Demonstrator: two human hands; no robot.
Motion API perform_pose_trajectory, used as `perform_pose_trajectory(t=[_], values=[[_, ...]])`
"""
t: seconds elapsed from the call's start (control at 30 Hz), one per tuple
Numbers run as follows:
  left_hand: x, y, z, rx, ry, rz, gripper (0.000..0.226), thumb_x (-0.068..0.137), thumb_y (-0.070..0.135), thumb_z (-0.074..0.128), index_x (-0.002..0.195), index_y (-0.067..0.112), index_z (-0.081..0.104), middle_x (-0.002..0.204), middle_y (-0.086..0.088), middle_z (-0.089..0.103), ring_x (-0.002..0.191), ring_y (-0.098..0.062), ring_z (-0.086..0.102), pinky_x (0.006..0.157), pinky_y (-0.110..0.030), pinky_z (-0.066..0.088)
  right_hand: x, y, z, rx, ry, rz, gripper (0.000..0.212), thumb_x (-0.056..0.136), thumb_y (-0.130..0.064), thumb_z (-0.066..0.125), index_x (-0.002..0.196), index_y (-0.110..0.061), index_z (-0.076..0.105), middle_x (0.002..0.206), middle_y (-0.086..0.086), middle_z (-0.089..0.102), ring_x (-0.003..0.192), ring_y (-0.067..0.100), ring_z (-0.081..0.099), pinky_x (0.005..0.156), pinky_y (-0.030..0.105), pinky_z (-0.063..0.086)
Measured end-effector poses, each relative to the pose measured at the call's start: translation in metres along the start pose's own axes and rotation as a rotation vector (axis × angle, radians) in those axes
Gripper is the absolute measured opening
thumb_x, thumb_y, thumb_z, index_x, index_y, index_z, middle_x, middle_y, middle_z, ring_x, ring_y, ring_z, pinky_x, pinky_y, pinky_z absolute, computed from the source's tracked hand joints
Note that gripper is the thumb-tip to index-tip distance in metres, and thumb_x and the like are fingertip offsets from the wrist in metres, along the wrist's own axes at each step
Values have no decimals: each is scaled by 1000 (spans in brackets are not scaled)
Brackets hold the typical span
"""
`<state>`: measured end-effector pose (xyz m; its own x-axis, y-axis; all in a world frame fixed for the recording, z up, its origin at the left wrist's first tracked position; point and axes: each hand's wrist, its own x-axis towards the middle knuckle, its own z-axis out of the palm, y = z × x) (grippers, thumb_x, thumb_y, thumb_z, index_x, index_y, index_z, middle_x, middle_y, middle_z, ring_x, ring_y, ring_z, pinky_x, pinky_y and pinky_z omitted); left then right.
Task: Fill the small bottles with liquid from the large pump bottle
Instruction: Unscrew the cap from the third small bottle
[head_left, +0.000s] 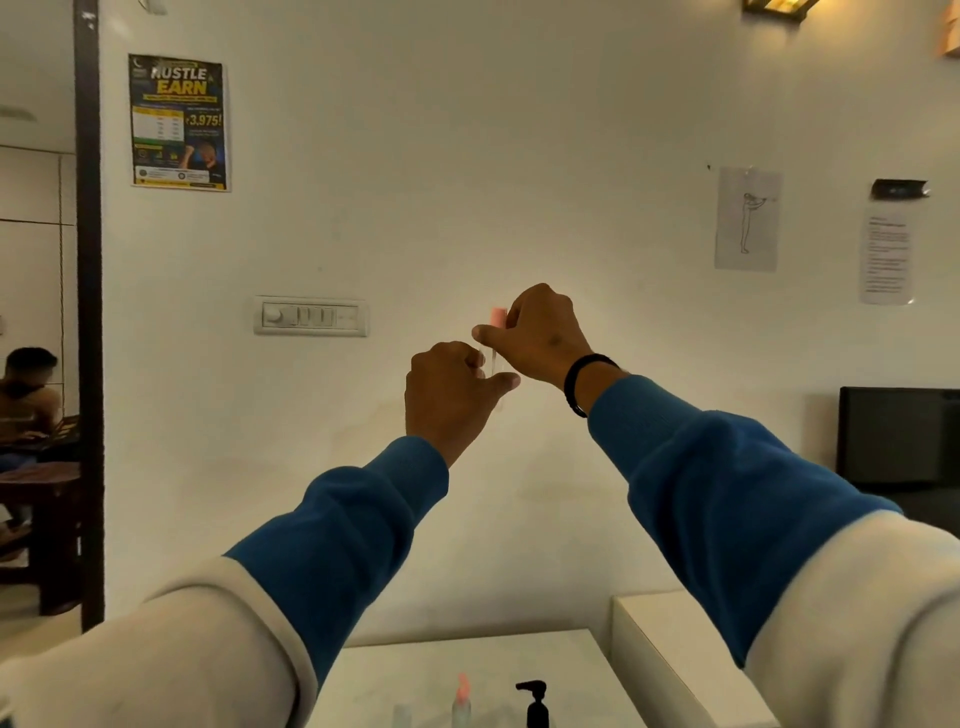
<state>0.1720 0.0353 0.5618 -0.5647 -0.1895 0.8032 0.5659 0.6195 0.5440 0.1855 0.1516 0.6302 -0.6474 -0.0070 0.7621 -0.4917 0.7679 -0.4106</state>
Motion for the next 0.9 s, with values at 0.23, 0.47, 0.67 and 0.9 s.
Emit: perform_pose_trajectory(t=[0.23,0.47,0.67,0.9], values=[[-6,-2,-6,-54,-73,3,38,71,47,88,69,17,65,63,9,60,57,-7,56,55,-16,34,3,3,-12,-31,-174,-69,44,83,-40,79,72,-3,58,66,8,54,62,21,55,65,40,55],[-10,-2,-7,-122,-110,4,39,74,37,89,62,9,65,64,-6,66,64,-26,63,60,-25,44,10,3,-27,-1,-409,-81,33,86,-34,77,77,-4,68,68,9,66,58,16,59,56,25,50],[-10,-7,-6,-66,-92,16,50,71,46,89,56,12,56,67,-8,70,68,-28,68,62,-36,50,14,-8,-29,-130,-413,-67,45,86,-53,70,90,-9,66,75,7,67,57,18,59,53,27,53],[-16,-5,-2,-36,-99,16,51,72,50,86,55,23,46,65,0,66,61,-16,60,55,-19,36,22,-21,-29,-323,-435,-113,26,92,-31,71,92,-6,65,75,9,68,58,18,60,50,24,53]])
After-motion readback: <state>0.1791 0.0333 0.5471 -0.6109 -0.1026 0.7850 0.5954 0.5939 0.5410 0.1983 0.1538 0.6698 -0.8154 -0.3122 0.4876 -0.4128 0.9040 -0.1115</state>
